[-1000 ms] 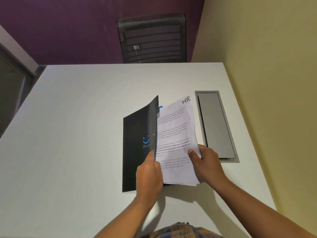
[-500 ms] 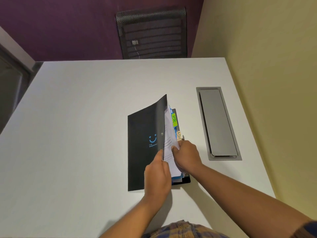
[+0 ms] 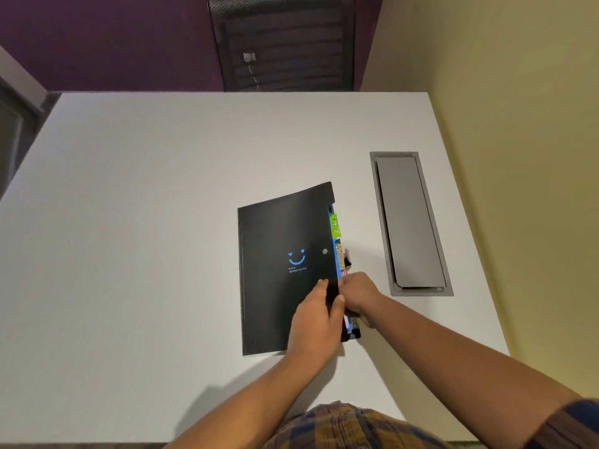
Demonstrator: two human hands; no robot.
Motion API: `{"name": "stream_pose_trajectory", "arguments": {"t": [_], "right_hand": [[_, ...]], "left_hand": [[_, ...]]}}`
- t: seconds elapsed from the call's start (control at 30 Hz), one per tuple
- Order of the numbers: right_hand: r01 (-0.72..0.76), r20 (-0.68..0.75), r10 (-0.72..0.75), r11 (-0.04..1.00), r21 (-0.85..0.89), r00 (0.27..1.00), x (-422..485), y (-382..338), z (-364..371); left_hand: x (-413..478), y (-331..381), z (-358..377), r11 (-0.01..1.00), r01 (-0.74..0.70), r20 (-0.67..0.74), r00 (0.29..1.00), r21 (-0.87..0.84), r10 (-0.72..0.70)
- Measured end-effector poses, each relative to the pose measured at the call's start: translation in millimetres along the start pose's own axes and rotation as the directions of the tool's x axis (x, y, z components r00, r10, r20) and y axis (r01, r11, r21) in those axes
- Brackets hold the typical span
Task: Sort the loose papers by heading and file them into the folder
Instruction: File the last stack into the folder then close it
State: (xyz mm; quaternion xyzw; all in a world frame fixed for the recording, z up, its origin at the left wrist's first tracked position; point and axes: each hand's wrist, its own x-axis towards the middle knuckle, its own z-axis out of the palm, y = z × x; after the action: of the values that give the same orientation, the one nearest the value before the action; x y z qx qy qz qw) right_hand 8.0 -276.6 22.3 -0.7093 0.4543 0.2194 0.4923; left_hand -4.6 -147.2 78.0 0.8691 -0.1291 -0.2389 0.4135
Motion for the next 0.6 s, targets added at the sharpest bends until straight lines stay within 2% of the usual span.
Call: {"name": "stream_pose_trajectory", "arguments": {"t": [0.2, 0.33, 0.53, 0.6], "right_hand": [[-0.042, 0.041, 0.036, 0.985, 0.166, 0.999, -1.4, 28.5, -25.7], [-0.004, -0.032, 0.010, 0.984, 0.177, 0.999, 5.2, 35.4, -38.3], [0.097, -0.171, -0.059, 0.971, 0.219, 0.983, 27.4, 28.6, -50.4], [0.124, -0.204, -0.081, 0.970, 0.207, 0.976, 33.9, 23.4, -52.4]], "left_hand": [[25.8, -42.2, -19.4, 0.982, -0.041, -0.026, 0.999, 0.183, 0.046], [52.5, -77.6, -41.5, 0.922, 0.001, 0.005, 1.000, 0.387, -0.003], [73.0, -112.7, -46.4, 0.790, -0.059, 0.227, 0.968, 0.611, -0.103], [76.3, -117.9, -40.1, 0.754, -0.076, 0.254, 0.959, 0.652, -0.123]]}}
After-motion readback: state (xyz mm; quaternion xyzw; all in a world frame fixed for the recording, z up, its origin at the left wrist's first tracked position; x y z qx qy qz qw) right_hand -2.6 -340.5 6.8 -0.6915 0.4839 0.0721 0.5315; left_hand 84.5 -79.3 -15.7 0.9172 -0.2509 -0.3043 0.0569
